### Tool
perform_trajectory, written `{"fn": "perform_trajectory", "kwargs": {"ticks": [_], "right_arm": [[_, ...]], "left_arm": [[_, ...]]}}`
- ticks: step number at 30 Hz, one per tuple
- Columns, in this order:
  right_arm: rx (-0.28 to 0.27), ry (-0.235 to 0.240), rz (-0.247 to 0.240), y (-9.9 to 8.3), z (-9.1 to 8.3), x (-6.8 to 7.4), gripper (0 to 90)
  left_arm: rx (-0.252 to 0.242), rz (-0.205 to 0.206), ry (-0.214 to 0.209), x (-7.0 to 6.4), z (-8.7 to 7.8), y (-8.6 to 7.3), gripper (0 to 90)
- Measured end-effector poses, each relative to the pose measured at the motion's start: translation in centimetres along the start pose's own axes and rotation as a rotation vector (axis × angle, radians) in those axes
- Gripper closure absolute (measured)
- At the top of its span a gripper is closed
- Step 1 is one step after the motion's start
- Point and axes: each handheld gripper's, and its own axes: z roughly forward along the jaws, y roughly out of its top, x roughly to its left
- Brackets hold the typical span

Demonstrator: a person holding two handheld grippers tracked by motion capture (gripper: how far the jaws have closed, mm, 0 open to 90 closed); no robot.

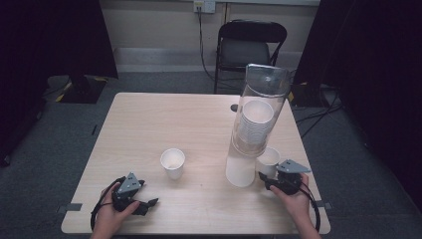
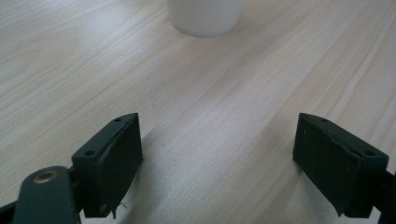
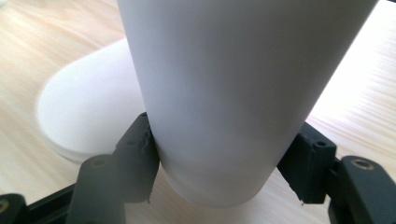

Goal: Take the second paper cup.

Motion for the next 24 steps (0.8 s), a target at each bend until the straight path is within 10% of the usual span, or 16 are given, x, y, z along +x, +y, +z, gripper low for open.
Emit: {"fn": "perform_trajectory", "kwargs": {"ticks": [5, 24], "right_arm": [[0.014, -0.049, 0.072, -1.4, -0.3, -1.9, 35.6], [0.074, -0.068, 0.106, -1.1, 1.5, -2.5, 32.8]], "left_arm": [[0.000, 0.000, 0.000, 0.0, 0.0, 0.0, 15.3], [0.001, 0.000, 0.000, 0.0, 0.0, 0.0, 15.3]]}}
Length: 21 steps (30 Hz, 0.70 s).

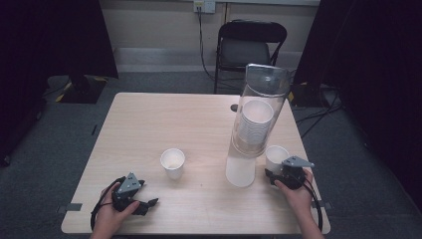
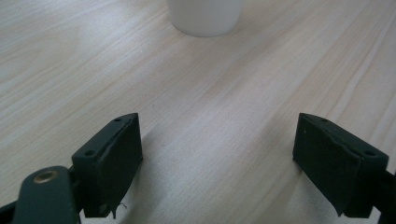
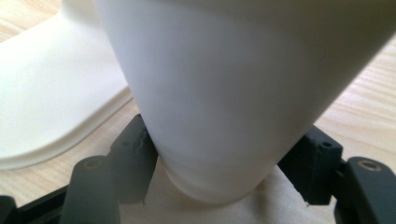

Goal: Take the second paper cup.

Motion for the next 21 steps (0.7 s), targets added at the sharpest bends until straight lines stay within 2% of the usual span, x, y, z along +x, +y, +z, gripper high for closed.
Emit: {"fn": "perform_trajectory", "kwargs": {"ticks": [7, 9, 11, 12, 16, 17, 21], "right_arm": [[0.012, -0.016, -0.006, -0.2, -0.2, 0.1, 23.4], [0.003, -0.023, 0.007, -0.4, -0.5, 0.0, 18.0], [0.006, -0.024, 0.023, -0.6, -0.8, -0.2, 16.8], [0.007, -0.037, 0.023, -0.8, -1.0, -0.3, 14.9], [0.015, -0.033, 0.000, -1.2, -1.9, -0.2, 13.6], [0.009, 0.004, 0.005, -1.6, -2.8, -0.2, 13.5], [0.007, 0.022, 0.008, -2.5, -4.0, -0.4, 13.6]], "left_arm": [[0.000, 0.000, 0.000, 0.0, 0.0, 0.0, 15.3], [0.000, 0.000, 0.000, 0.0, 0.0, 0.0, 15.3], [0.000, 0.000, 0.000, 0.0, 0.0, 0.0, 15.3], [0.000, 0.000, 0.000, 0.0, 0.0, 0.0, 15.3], [0.000, 0.000, 0.000, 0.0, 0.0, 0.0, 15.3], [0.000, 0.000, -0.001, 0.0, 0.0, 0.0, 15.3], [0.000, 0.000, 0.000, 0.0, 0.0, 0.0, 15.3]]}}
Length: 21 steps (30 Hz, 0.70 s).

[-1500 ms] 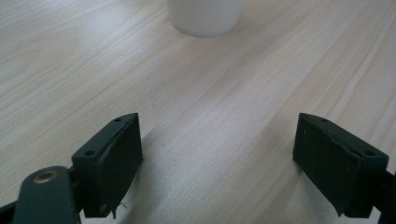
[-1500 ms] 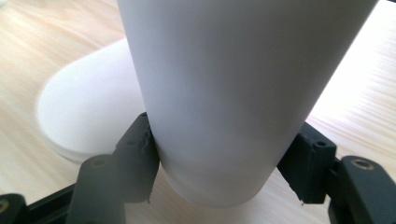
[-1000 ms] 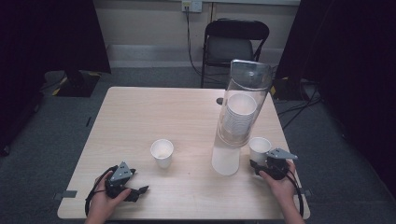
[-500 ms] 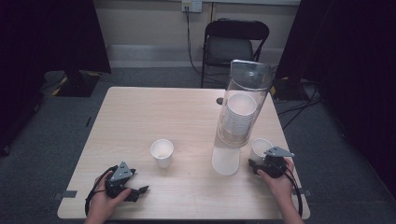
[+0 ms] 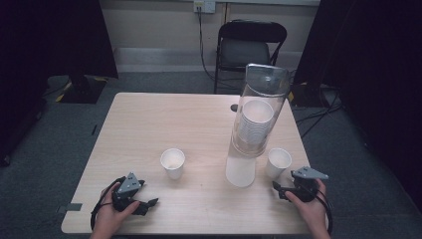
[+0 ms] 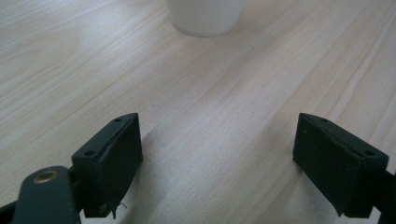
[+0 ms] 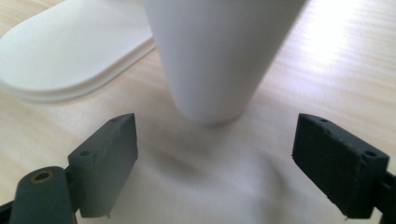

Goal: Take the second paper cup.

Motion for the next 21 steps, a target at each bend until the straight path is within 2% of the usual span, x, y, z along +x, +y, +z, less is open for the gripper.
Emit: {"fn": "perform_trajectory", "kwargs": {"ticks": [2, 4, 7, 14, 17, 21], "right_arm": [[-0.005, 0.002, -0.007, -0.6, -0.7, 0.0, 13.5], [-0.004, 0.028, -0.001, -1.2, -1.3, 0.0, 13.5], [0.004, 0.026, -0.010, -1.7, -1.8, 0.1, 13.5], [0.065, 0.036, -0.065, -2.5, -2.1, 0.6, 13.6], [0.077, 0.071, -0.043, -2.6, -2.1, 0.6, 13.3], [0.080, 0.066, -0.039, -3.0, -2.6, 1.0, 13.0]], "left_arm": [[0.001, 0.000, 0.000, 0.0, 0.0, 0.0, 15.3], [0.000, 0.000, 0.001, 0.0, 0.0, 0.0, 15.3], [0.000, 0.000, 0.001, 0.0, 0.0, 0.0, 15.3], [0.000, 0.000, 0.001, 0.0, 0.0, 0.0, 15.3], [0.000, 0.001, 0.001, 0.0, 0.0, 0.0, 15.3], [0.000, 0.001, 0.001, 0.0, 0.0, 0.0, 15.3]]}}
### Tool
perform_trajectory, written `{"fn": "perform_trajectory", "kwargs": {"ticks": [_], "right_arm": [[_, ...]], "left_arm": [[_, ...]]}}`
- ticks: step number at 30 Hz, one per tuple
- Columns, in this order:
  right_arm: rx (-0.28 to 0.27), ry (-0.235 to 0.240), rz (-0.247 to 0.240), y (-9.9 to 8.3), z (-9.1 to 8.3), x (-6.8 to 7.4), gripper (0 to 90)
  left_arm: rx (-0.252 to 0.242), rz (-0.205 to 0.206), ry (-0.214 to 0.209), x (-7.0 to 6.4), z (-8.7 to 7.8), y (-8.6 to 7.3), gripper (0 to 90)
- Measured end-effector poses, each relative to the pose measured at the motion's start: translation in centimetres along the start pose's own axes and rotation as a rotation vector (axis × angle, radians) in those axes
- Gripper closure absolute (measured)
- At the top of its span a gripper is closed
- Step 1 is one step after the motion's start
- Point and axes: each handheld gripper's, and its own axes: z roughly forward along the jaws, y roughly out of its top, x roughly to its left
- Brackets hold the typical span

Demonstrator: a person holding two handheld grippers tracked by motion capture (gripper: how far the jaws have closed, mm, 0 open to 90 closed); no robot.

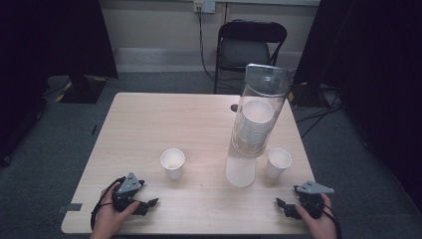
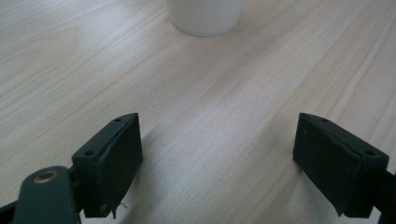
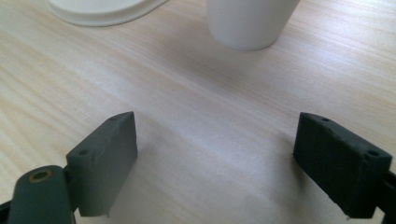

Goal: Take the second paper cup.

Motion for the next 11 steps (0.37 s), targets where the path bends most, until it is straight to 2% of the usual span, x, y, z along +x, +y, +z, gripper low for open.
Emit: {"fn": "perform_trajectory", "kwargs": {"ticks": [5, 11], "right_arm": [[0.000, 0.010, -0.007, -0.13, -0.14, 0.22, 13.0], [0.000, 0.010, -0.007, -0.15, -0.15, 0.22, 13.0]], "left_arm": [[0.000, 0.000, 0.000, 0.00, 0.00, 0.00, 15.2], [0.002, 0.019, 0.008, 0.10, -0.05, 0.04, 15.2]]}}
